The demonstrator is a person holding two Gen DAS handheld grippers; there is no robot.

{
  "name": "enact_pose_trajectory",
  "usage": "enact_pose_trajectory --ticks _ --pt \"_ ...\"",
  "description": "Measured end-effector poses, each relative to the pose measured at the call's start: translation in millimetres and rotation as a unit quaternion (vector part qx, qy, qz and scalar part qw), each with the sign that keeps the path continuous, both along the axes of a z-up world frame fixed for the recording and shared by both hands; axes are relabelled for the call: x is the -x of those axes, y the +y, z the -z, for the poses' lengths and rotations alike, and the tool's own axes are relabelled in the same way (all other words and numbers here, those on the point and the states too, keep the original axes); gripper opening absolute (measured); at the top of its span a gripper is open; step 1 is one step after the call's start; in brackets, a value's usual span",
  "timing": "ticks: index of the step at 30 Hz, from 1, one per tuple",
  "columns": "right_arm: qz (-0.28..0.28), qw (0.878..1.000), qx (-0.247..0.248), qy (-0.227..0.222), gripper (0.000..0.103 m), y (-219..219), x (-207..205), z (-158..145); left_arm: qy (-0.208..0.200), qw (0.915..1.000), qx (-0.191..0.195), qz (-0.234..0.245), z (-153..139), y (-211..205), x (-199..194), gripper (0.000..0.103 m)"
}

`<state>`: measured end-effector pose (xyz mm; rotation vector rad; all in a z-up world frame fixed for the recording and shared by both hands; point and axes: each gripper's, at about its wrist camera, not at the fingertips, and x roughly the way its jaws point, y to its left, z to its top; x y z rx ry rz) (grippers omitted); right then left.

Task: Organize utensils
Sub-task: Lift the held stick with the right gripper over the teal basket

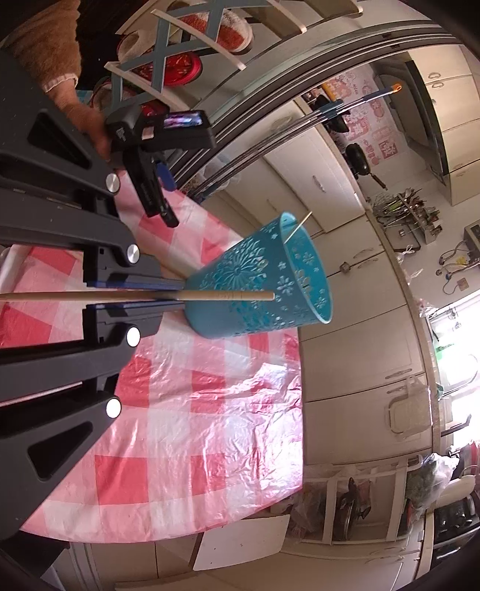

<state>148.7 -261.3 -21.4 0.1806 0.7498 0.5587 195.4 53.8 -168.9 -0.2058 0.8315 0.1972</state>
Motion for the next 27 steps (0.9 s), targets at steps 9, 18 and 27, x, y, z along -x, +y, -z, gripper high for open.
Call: enact_pose_trajectory --ticks 9,18,27 --pt "-0.003 0.998 -0.054 -0.034 0.006 -3 -5 -32 0.0 1.0 0.0 0.0 0 0 0 0.083" --pt "0.026 0.988 -0.111 -0.102 0.006 11 -34 -79 0.001 1.0 -0.001 0.0 0 0 0 0.083" --pt "0.106 0.97 -0.095 -0.199 0.006 63 -101 -95 -0.002 1.0 0.002 0.001 -1 1 1 0.083"
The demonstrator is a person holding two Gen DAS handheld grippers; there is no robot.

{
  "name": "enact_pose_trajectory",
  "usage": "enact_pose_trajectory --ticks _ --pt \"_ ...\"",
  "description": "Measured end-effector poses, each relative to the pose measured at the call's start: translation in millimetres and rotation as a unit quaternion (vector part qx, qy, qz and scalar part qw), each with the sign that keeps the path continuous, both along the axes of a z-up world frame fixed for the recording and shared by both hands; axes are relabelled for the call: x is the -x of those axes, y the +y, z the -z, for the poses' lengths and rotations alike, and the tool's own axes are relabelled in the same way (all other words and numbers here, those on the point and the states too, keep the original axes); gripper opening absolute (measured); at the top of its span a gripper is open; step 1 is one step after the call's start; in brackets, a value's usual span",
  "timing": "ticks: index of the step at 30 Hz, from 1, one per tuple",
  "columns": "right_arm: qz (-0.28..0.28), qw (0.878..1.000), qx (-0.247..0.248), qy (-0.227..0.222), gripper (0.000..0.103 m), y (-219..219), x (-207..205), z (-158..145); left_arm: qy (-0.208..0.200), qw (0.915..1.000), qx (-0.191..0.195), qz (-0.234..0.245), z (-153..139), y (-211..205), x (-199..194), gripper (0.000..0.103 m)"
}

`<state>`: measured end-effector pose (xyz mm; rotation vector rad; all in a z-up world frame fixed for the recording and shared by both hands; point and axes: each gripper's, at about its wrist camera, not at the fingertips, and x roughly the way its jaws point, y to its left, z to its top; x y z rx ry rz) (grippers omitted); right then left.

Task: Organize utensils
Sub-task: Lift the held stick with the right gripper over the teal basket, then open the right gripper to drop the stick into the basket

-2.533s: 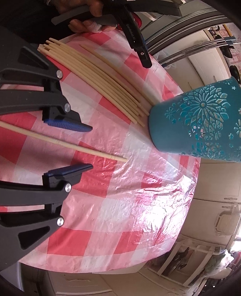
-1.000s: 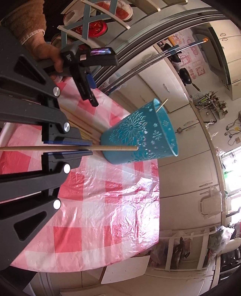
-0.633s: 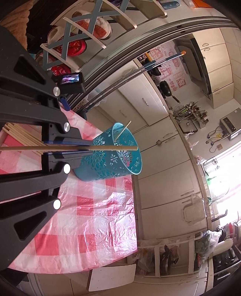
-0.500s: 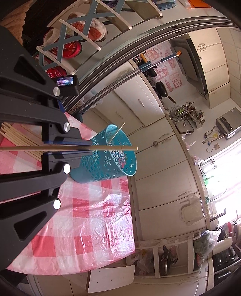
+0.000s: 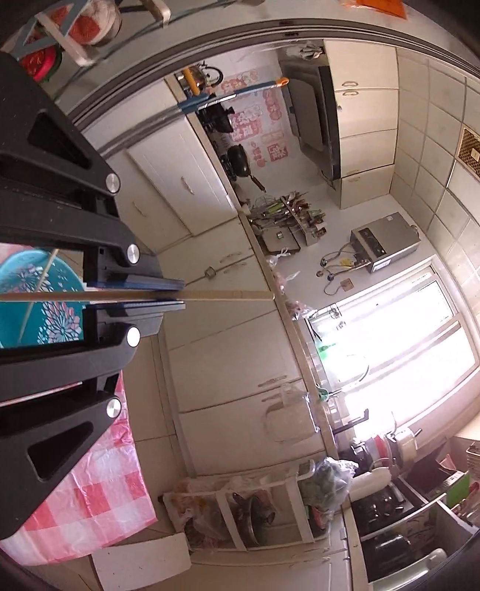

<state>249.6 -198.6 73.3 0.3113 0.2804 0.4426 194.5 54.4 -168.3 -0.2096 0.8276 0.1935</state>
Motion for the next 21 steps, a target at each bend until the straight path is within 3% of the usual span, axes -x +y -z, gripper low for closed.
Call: enact_pose_trajectory --ticks 5,10,13,15,21 --pt "0.02 0.998 0.055 0.012 0.006 14 -13 33 -0.003 1.0 0.004 0.0 0 1 1 0.083" --pt "0.017 0.996 0.076 0.04 0.007 15 -11 51 -0.005 1.0 0.008 0.0 0 2 1 0.083" --pt "0.01 0.995 0.087 0.043 0.016 15 -2 53 -0.005 1.0 0.008 0.0 0 2 1 0.083" --pt "0.007 0.995 0.093 0.038 0.032 14 8 50 -0.005 1.0 0.008 0.0 0 2 1 0.083" --pt "0.012 0.996 0.088 0.016 0.041 -6 48 39 -0.005 1.0 0.008 0.0 0 2 1 0.083"
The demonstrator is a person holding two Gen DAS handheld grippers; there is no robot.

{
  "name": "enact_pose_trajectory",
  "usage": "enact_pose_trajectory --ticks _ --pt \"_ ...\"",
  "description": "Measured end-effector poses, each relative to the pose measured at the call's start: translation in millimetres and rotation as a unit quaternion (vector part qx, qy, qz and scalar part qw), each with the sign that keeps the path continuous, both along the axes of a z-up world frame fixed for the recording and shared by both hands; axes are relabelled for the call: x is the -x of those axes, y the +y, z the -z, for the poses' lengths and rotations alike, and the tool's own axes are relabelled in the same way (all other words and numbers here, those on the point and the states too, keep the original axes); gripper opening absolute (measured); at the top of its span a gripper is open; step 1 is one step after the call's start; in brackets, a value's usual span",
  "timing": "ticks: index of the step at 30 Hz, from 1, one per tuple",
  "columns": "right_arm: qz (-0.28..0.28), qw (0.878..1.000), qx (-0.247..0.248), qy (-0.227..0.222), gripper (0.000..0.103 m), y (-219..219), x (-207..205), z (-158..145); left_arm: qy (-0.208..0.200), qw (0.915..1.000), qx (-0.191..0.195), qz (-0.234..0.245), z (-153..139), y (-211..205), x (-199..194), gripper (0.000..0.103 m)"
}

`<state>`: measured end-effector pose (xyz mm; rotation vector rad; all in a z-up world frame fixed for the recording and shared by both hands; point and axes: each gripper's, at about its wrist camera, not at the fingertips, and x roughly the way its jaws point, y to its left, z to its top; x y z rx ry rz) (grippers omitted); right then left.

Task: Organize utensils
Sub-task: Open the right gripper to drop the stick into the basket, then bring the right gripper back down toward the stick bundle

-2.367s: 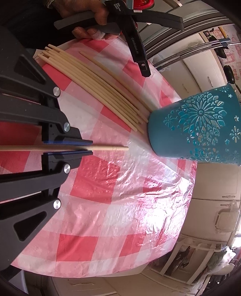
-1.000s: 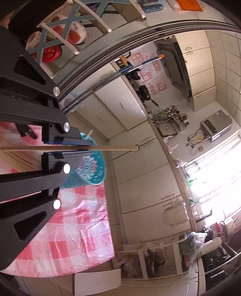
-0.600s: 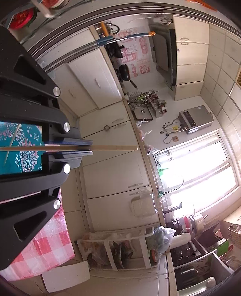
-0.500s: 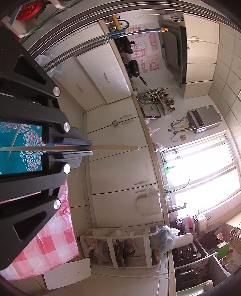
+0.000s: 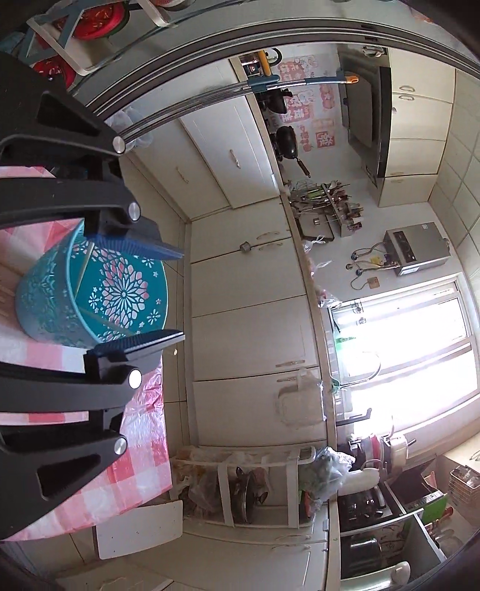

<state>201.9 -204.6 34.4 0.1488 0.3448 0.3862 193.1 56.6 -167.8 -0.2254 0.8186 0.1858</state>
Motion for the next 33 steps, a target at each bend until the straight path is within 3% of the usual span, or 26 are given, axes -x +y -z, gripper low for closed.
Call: enact_pose_trajectory --ticks 4,8,13,17,33 --pt "0.014 1.0 0.001 0.022 0.044 -19 23 8 0.0 1.0 0.0 0.0 0 0 0 0.083" --pt "0.03 0.996 0.008 0.083 0.047 -31 37 37 0.0 1.0 0.0 0.0 0 0 0 0.083" --pt "0.037 0.983 0.023 0.178 0.047 -35 45 88 0.0 1.0 0.0 0.0 0 0 0 0.083" --pt "0.022 0.973 0.039 0.226 0.047 -28 48 114 0.0 1.0 0.0 0.0 0 0 0 0.083" --pt "-0.006 0.965 0.068 0.253 0.047 -10 59 139 -0.002 1.0 0.002 -0.001 -1 1 1 0.083"
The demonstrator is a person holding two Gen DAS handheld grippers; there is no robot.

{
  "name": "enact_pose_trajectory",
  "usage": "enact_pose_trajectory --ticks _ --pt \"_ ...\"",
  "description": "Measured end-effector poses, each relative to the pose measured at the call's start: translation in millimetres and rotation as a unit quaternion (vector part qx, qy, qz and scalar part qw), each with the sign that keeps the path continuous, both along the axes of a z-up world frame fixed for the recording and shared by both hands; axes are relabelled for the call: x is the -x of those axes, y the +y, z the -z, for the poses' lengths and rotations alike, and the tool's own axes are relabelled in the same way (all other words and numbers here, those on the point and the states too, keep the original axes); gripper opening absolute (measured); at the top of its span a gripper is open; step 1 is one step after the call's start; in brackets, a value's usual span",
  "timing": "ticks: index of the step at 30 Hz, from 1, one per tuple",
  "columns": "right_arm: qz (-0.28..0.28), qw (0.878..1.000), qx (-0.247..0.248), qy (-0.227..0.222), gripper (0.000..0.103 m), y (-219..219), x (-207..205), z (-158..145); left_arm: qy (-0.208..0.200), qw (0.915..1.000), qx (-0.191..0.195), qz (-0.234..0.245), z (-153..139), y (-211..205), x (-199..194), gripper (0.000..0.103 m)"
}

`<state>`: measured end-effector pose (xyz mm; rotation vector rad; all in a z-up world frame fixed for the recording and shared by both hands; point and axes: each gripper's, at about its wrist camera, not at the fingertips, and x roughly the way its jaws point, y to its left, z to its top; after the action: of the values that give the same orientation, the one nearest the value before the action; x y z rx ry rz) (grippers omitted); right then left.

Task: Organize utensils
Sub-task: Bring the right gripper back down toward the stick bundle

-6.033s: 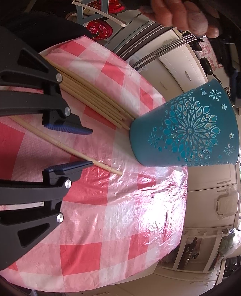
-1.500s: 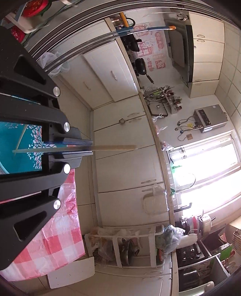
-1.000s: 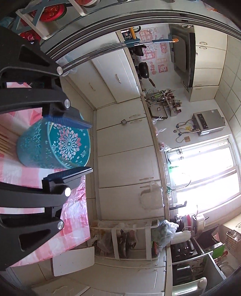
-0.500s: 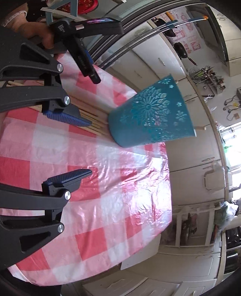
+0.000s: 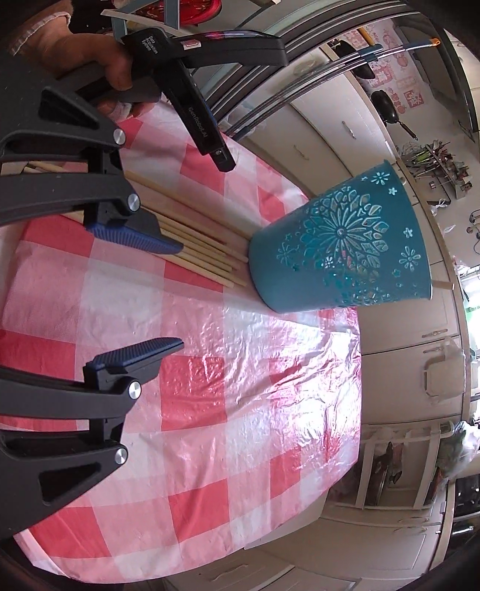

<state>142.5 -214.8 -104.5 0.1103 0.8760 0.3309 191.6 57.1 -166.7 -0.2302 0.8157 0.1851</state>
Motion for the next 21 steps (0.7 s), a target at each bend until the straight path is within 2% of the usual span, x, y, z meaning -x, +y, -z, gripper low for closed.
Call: enact_pose_trajectory --ticks 21 --pt "-0.003 1.0 0.003 0.021 0.039 8.9 -1.8 6.3 -0.003 1.0 0.004 -0.002 -0.5 0.2 0.4 0.083"
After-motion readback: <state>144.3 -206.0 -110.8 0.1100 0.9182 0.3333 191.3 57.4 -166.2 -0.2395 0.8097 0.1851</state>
